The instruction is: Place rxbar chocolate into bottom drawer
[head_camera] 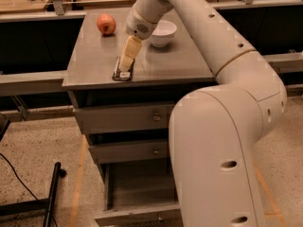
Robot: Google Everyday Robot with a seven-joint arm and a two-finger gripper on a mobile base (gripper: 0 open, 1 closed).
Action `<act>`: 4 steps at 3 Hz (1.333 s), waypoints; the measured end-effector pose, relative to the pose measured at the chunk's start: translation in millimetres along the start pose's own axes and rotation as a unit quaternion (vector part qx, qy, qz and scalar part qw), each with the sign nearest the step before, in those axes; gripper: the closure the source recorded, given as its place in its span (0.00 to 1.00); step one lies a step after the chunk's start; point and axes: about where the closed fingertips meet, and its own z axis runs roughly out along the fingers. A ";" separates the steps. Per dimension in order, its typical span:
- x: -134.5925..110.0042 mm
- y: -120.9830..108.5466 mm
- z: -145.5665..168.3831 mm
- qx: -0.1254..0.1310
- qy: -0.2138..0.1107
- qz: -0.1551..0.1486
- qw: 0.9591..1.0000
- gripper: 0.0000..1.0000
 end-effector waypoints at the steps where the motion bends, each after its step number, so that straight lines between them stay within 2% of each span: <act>1: 17.1 -2.1 17.7 -0.006 0.014 -0.016 1.000 0.00; 2: 29.0 -0.8 33.1 -0.014 0.028 -0.025 0.999 0.00; 3: 39.3 -2.0 37.9 -0.009 0.037 -0.019 0.999 0.18; 4: 46.1 -1.8 39.4 -0.007 0.040 -0.012 0.999 0.42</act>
Offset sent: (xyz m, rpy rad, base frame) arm 0.0036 -0.0133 -0.0595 -0.1011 -0.0056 0.0722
